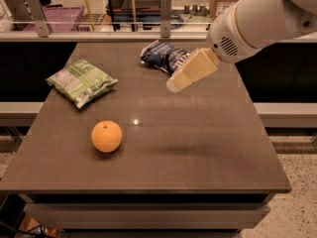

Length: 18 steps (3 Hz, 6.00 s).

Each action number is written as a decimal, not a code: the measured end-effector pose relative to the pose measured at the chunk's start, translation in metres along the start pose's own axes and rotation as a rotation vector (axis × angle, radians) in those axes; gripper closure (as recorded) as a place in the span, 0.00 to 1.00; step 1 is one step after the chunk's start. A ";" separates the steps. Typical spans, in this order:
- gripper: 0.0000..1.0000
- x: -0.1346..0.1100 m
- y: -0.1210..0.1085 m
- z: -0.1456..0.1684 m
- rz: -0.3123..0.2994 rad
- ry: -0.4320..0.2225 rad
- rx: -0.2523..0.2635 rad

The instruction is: Pick green jalapeno chip bag

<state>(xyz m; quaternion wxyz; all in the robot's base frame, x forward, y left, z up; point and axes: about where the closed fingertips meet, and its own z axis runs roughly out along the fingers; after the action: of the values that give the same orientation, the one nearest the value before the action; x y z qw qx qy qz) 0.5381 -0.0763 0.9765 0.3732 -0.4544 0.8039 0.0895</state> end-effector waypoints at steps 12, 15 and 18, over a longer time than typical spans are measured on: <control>0.00 -0.103 0.067 0.275 0.021 -0.386 -0.374; 0.17 -0.120 0.079 0.290 -0.003 -0.395 -0.417; 0.94 -0.122 0.086 0.293 -0.007 -0.393 -0.429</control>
Offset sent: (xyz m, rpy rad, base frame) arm 0.0547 0.0814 -0.0303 0.2138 0.0113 0.1203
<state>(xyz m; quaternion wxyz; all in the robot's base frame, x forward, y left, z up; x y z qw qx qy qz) 0.6594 0.1955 0.8361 0.4175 -0.4997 0.6771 0.3427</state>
